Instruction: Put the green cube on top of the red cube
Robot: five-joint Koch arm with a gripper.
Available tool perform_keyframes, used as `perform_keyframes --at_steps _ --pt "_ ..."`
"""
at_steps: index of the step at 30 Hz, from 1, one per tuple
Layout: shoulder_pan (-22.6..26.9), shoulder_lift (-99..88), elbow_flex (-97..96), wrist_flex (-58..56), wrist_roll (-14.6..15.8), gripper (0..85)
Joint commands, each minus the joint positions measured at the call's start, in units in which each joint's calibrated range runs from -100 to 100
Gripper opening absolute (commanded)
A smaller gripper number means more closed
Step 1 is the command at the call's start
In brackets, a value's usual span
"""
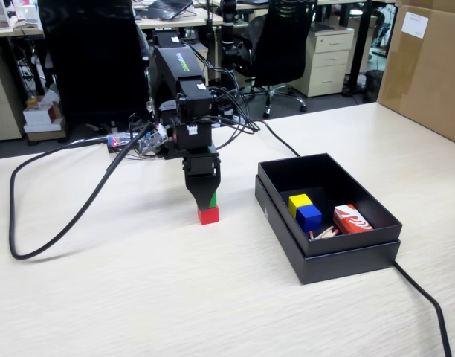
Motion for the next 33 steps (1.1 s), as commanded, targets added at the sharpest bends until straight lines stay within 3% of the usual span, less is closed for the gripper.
perform_keyframes --at_steps 1,6,8,12,15,17,19,24,33 --pt "0.00 -1.32 4.48 0.55 -0.10 1.1" --pt "0.00 -1.78 4.39 0.55 -0.10 1.2" --pt "0.10 -1.78 3.93 0.55 -0.10 11.2" --pt "0.15 -2.13 3.48 0.55 -0.05 14.1" --pt "0.15 -2.24 3.30 0.55 -0.10 25.4" --pt "0.20 -2.47 3.21 0.55 -0.15 37.6" --pt "0.20 -2.47 3.21 0.55 -0.20 43.0" --pt "0.05 -3.85 3.03 0.55 -0.24 46.5" --pt "-0.10 -22.78 1.49 0.47 -2.64 49.2"
